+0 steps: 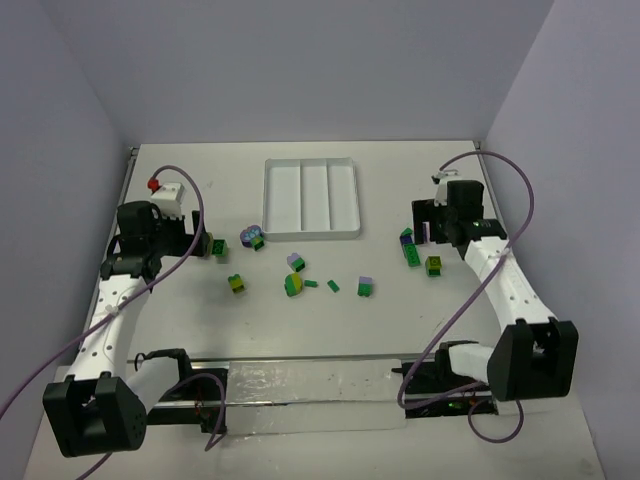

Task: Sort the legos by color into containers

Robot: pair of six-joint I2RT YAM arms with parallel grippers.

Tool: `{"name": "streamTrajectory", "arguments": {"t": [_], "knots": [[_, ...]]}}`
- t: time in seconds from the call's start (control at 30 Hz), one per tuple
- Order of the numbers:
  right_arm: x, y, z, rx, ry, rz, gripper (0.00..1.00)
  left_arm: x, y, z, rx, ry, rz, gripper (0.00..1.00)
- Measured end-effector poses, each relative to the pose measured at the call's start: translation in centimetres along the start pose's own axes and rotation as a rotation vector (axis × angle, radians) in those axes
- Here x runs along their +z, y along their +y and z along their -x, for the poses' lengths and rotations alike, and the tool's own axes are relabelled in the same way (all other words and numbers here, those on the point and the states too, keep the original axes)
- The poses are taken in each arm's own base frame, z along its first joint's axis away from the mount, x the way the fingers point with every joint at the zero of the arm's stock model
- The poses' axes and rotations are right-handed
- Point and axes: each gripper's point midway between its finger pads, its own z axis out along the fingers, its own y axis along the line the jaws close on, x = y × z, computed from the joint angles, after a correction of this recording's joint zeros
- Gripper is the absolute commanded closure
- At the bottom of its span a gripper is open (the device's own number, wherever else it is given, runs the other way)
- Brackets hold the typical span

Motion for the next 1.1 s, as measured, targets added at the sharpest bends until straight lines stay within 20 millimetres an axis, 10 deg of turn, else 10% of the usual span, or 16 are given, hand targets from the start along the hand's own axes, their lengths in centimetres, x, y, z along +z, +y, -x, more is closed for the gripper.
{"name": "streamTrajectory", "arguments": {"t": [0.53,1.1], "knots": [[8.8,-0.5,-1.9,0.071,0.282,-0.055,0.33,1.0,0.1,-1.0,-0.009,0.046,-0.005,0.01],[12.7,-1.0,-2.7,0.061,0.368,-0.087,0.52,1.9,0.3,-2.0,-0.019,0.090,-0.008,0.01]]}}
